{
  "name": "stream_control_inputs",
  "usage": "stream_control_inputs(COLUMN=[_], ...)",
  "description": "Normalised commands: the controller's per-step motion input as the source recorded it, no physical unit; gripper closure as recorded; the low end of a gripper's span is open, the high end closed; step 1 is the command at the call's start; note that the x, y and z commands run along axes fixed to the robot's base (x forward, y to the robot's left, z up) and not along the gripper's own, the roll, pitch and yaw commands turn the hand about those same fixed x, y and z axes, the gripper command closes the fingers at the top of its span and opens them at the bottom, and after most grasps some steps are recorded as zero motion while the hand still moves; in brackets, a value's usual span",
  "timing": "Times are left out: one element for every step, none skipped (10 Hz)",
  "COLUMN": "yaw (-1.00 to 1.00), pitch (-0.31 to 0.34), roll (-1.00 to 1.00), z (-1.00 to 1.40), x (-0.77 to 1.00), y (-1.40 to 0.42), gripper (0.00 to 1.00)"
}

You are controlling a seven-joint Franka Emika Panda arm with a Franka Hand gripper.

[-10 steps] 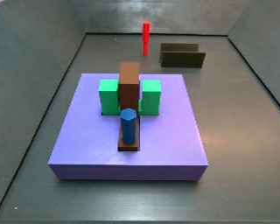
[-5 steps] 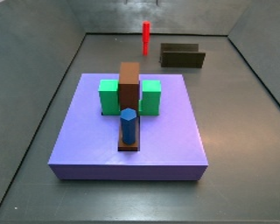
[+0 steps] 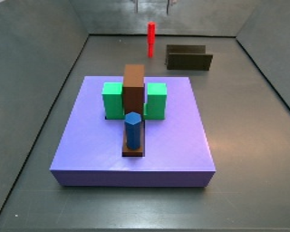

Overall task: Pick up the red object. Move up. Move to above the board. Insert the red object.
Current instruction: Pick up the red object.

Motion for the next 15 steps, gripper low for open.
stream_control_inputs(yaw=[-0.02,-0.01,-0.02,-0.02,-0.02,-0.01,0.0,0.0,0.0,0.0,0.0,0.0,0.0,0.0,0.0], pitch=[0.0,-0.006,-0.023,-0.021,-0.011,0.0,0.0,0.0,0.0,0.0,0.0,0.0,0.0,0.0,0.0], roll=[-0.13,-0.13,-0.12,-0.11,-0.1,-0.12,-0.12,-0.11,0.0,0.0,0.0,0.0,0.0,0.0,0.0], z=[-0.52,-0.48,-0.48,-0.49,-0.49,-0.31,-0.37,-0.17,0.0,0.0,0.0,0.0,0.0,0.0,0.0], x=[0.05,0.05,0.01,0.01,0.0,0.0,0.0,0.0,0.0,0.0,0.0,0.0,0.0,0.0,0.0], y=[0.01,0.04,0.05,0.05,0.04,0.02,0.02,0.0,0.0,0.0,0.0,0.0,0.0,0.0,0.0], gripper=[0.0,0.0,0.0,0.0,0.0,0.0,0.0,0.0,0.0,1.0,1.0,1.0,1.0,1.0,1.0])
